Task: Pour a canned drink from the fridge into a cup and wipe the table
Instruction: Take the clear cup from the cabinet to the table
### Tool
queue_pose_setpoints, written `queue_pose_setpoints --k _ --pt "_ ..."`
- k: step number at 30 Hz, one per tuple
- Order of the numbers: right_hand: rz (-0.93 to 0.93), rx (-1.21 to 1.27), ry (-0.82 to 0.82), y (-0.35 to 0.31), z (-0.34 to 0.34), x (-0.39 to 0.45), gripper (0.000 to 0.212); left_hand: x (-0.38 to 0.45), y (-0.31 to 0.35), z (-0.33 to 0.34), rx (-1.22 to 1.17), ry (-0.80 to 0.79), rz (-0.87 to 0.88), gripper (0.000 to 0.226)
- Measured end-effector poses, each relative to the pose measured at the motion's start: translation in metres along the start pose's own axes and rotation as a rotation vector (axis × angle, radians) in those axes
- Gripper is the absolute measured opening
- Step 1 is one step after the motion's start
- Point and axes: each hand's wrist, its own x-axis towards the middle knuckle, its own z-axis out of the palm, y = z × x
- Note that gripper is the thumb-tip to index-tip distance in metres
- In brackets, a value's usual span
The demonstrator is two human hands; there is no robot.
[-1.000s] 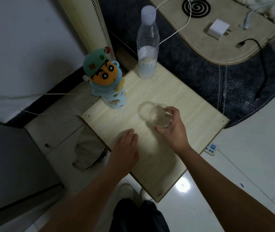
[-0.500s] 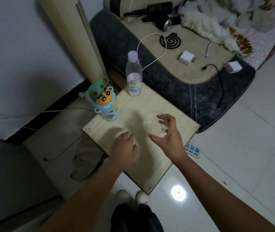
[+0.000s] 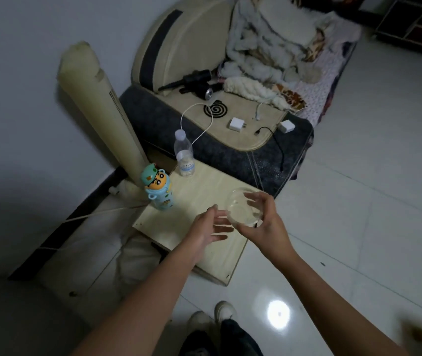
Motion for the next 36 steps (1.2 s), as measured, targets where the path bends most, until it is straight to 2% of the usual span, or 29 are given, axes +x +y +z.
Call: queue_pose_setpoints --k 7,16,26,36 --pt "0.023 0.010 0.216 -0.017 -0.025 -0.067 0.065 -0.045 -0.009 0.028 0.107 -0.195 0.031 0.041" --pt "0.197 0.065 0.522 -0.001 -0.065 -0.175 0.068 -0.094 -0.056 0.097 0.364 -0.429 -0.034 0.036" --pt "0.432 0.091 0.887 0.020 -0.101 -0.352 0.066 -0.178 -0.166 0.187 0.625 -0.689 -0.150 0.039" --pt "0.621 0.151 1.267 0.024 -0.094 -0.513 0.062 -0.278 -0.274 0.237 0.884 -0.994 -0.234 0.038"
